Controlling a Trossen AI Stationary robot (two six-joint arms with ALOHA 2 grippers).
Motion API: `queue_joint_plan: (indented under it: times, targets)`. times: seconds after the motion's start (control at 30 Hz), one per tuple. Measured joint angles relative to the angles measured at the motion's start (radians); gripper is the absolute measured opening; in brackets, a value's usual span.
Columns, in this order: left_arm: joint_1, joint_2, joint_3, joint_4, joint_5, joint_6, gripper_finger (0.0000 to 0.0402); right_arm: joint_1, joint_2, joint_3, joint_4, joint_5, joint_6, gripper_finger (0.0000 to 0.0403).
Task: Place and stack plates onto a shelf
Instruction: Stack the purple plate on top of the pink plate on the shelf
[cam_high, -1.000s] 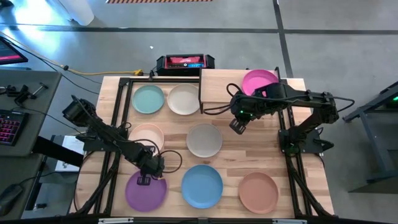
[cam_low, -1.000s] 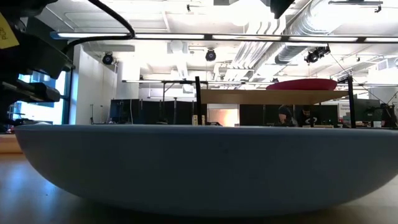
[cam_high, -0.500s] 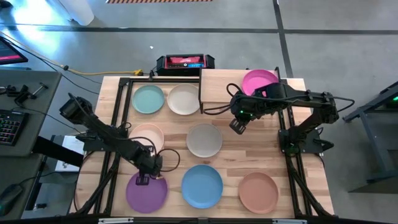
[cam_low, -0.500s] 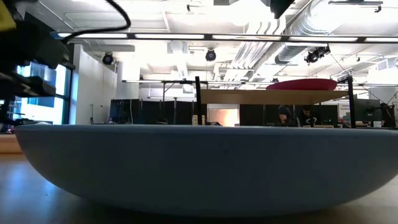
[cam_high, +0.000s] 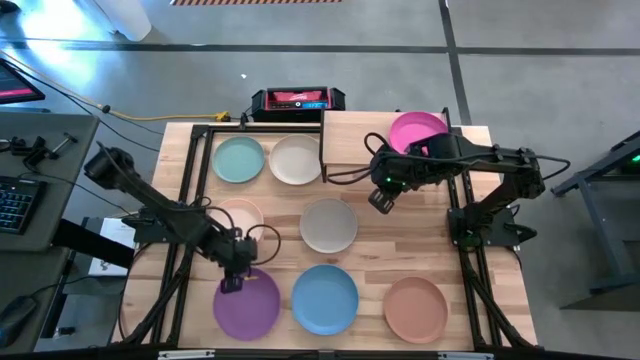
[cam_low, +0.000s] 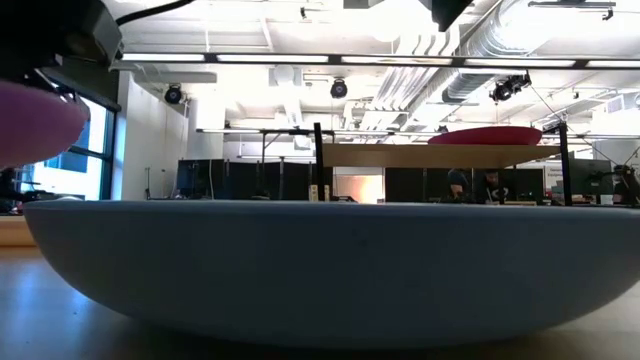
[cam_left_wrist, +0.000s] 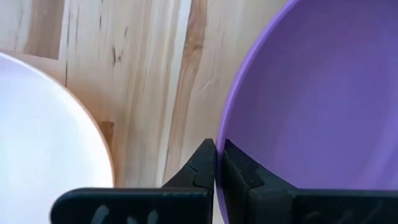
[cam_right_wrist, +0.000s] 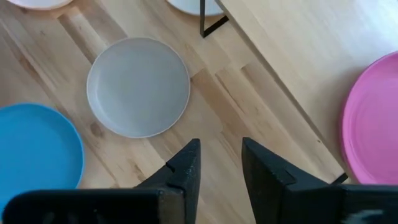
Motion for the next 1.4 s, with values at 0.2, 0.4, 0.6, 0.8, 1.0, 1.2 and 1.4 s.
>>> queue_joint_plan:
  times: [0.2, 0.4, 0.6, 0.8, 1.0, 1.2, 1.4]
  targets:
    - [0.022, -0.032, 0.000, -0.001, -0.002, -0.035, 0.0000, 0.000, 0.000, 0.000, 0.013, 0.017, 0.001, 0.0143]
    - [0.095, -0.059, 0.001, 0.007, -0.039, -0.004, 0.0000, 0.000, 0.000, 0.000, 0.057, 0.029, 0.024, 0.0169]
    - [0.186, -0.065, 0.052, 0.003, -0.074, 0.058, 0.0000, -0.003, 0.000, 0.000, 0.120, 0.027, 0.079, 0.0165]
    - [0.286, -0.062, 0.148, 0.002, -0.191, 0.139, 0.0000, -0.003, 0.002, 0.000, 0.182, -0.005, 0.070, 0.0155]
    - [0.370, -0.062, 0.212, -0.001, -0.258, 0.264, 0.0000, 0.000, 0.002, 0.000, 0.219, -0.008, 0.025, 0.0145]
    - [0.435, -0.062, 0.250, -0.001, -0.327, 0.360, 0.0000, 0.000, 0.002, 0.000, 0.264, -0.008, -0.044, 0.0141]
    - [0.512, -0.062, 0.296, 0.000, -0.402, 0.424, 0.0000, 0.000, 0.002, 0.000, 0.368, -0.008, -0.119, 0.0141]
